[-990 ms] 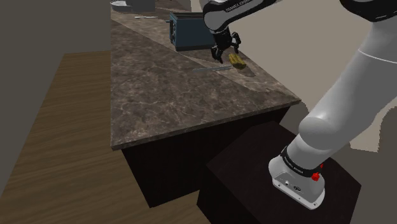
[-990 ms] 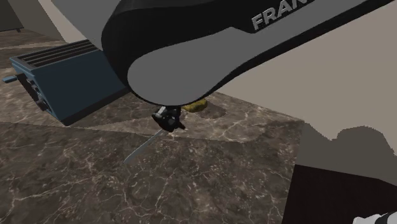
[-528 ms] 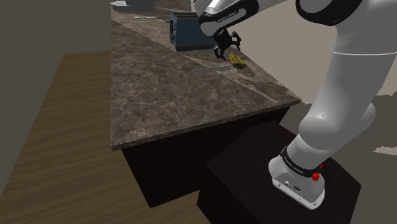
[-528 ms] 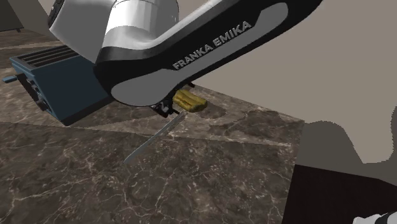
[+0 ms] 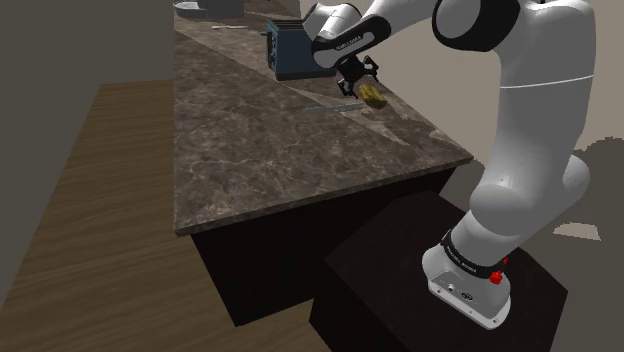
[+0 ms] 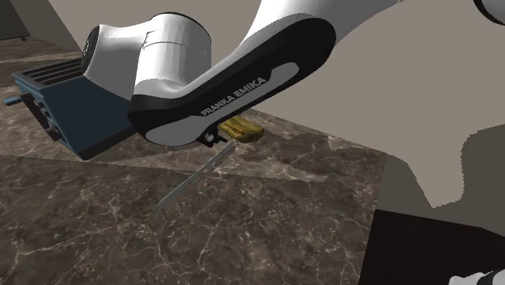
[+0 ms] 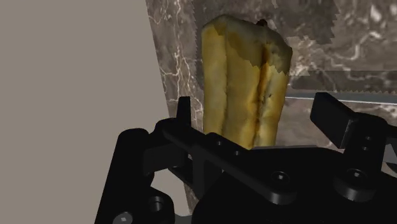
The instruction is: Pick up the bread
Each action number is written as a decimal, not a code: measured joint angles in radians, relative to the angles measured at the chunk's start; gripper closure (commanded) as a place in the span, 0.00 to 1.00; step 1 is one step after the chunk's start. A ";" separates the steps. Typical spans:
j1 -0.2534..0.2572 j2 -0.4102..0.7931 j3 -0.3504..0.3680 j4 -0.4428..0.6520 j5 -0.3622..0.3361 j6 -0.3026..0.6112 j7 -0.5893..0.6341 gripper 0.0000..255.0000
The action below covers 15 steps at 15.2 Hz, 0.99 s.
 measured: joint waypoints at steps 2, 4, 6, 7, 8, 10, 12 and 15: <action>0.000 0.012 -0.001 -0.008 -0.003 0.015 0.013 0.00; -0.001 0.021 -0.001 -0.008 -0.004 0.022 0.018 1.00; -0.001 0.023 -0.002 -0.008 -0.005 0.024 0.020 1.00; -0.001 0.023 -0.002 -0.008 -0.005 0.024 0.020 1.00; -0.001 0.023 -0.001 -0.008 -0.005 0.025 0.020 1.00; -0.001 0.023 -0.001 -0.008 -0.005 0.025 0.021 1.00; -0.001 0.022 -0.001 -0.008 -0.005 0.025 0.021 1.00; -0.001 0.019 -0.001 -0.008 -0.004 0.022 0.018 1.00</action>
